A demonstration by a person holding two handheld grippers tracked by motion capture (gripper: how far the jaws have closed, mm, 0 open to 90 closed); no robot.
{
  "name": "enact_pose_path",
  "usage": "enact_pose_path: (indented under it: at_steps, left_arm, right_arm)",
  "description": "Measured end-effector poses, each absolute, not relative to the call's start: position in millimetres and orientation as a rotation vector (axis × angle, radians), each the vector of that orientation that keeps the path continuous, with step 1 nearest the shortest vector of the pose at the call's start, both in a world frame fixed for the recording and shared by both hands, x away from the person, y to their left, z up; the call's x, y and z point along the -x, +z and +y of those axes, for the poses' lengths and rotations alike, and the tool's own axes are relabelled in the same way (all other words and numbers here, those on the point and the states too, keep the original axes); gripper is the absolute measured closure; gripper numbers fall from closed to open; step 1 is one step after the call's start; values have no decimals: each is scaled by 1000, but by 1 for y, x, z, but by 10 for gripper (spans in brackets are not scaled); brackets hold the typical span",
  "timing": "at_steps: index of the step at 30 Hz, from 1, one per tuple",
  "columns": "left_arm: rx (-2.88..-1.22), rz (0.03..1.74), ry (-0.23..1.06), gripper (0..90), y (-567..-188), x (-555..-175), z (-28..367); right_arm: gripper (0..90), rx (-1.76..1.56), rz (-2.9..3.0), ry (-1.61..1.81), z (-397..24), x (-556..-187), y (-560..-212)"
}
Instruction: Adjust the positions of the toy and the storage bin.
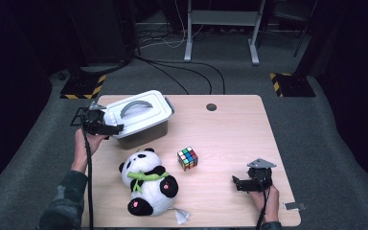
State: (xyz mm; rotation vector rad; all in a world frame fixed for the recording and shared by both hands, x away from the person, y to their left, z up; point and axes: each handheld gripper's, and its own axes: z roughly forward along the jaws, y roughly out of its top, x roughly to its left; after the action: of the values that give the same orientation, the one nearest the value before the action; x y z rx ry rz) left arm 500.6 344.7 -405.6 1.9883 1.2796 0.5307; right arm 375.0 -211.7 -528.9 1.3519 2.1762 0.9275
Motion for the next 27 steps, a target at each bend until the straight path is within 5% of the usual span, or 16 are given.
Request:
enact_pose_path:
  at_steps: [27]
  left_arm:
    - [-2036, 1189, 543, 25, -405, -521, 318]
  right_arm:
    - [26, -1355, 2175, 928, -211, -375, -529]
